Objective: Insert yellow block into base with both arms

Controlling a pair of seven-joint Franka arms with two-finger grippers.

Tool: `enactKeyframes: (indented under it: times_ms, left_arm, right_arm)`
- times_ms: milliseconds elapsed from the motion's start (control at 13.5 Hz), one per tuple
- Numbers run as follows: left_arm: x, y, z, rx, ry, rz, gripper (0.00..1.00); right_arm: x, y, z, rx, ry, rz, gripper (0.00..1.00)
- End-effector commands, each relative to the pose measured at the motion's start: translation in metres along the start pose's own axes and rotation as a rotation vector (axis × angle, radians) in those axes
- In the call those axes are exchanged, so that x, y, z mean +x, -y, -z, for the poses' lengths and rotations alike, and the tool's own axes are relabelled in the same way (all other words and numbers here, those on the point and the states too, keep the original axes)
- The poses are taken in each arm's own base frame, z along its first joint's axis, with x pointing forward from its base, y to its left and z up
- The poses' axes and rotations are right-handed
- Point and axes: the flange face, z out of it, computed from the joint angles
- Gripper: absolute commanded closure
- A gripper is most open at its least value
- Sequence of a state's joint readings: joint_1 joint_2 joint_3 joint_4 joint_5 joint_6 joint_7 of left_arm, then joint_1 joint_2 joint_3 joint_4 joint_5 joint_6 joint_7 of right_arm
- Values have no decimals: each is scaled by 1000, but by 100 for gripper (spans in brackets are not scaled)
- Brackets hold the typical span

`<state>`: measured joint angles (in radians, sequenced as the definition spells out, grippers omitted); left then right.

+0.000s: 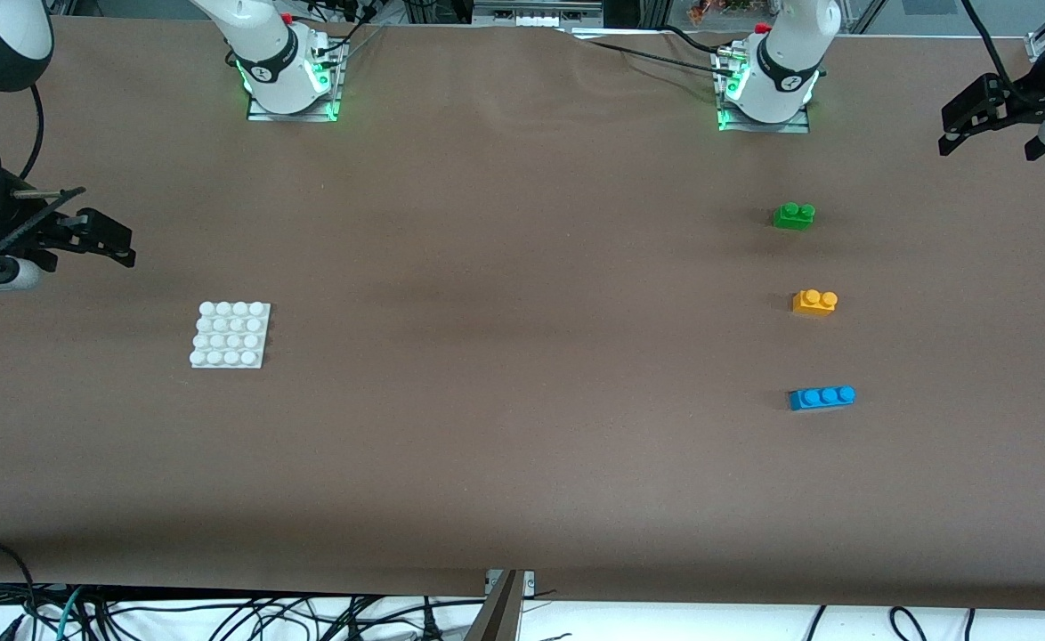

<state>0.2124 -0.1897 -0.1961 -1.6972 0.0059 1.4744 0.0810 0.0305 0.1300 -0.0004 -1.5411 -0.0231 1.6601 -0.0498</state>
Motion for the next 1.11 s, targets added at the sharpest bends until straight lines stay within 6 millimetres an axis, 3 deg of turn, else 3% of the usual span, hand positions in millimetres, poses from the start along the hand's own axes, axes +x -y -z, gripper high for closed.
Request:
enactKeyframes:
  times_ms: [0, 74, 222, 444, 740, 1036]
  left_arm:
    - [0, 1, 6, -2, -10, 8, 0]
    - [0, 2, 6, -1, -10, 9, 0]
    - [-1, 2, 6, 0, -11, 9, 0]
    - [-1, 1, 6, 0, -11, 8, 0]
    - [-1, 1, 6, 0, -11, 8, 0]
    - [-1, 1, 6, 0, -10, 8, 0]
  right_arm:
    - [5, -6, -4, -28, 12, -2, 0]
    - [12, -6, -20, -27, 38, 9, 0]
    - [13, -7, -31, -27, 64, 6, 0]
    - [20, -23, -71, -20, 137, -27, 0]
    - [23, -54, -146, -15, 185, -79, 0]
    - [15, -62, -228, -11, 160, -91, 0]
